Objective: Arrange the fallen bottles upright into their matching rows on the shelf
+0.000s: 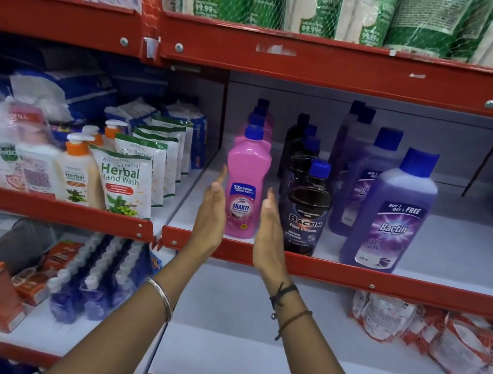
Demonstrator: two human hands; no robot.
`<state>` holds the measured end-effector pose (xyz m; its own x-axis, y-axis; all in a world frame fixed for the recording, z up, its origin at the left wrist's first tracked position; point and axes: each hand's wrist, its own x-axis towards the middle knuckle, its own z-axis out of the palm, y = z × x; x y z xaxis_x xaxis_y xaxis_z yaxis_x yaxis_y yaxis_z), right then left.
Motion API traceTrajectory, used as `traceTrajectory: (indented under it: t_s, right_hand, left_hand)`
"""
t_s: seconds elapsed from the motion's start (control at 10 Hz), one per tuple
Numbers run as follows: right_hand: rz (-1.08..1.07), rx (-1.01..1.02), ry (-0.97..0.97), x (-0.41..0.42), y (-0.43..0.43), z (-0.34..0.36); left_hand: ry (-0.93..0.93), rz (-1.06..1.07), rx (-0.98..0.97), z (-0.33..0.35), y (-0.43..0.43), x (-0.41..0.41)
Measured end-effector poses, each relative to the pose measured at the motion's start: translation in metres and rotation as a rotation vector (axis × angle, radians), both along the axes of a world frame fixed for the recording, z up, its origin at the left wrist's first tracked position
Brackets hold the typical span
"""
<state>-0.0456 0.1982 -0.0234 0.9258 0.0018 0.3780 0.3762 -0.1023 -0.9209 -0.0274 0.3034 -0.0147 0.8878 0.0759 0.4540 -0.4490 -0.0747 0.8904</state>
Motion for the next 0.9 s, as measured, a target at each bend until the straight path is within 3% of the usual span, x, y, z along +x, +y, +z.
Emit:
traceTrajectory:
  t_s: [0.2, 0.5, 0.8, 0.9]
  right_hand:
    - [-0.041, 0.115, 0.037, 0.006, 0.003, 0.005]
    - [-0.115, 0.073, 0.039, -0.016, 0.001, 0.002]
    - [-0.108, 0.026, 0.024, -0.041, 0.004, 0.015]
    - [-0.232, -0.018, -0.1, -0.058, -0.006, 0.032]
  left_hand:
    - [0.064, -0.062, 0.069, -0.007, 0.012, -0.002]
    - [0.06, -0.033, 0.241, -0.013, 0.021, -0.02]
    - [0.103, 0.0, 0.291, -0.002, 0.016, -0.045]
    - [-0.03, 0.14, 0.275, 0.006, 0.007, -0.057]
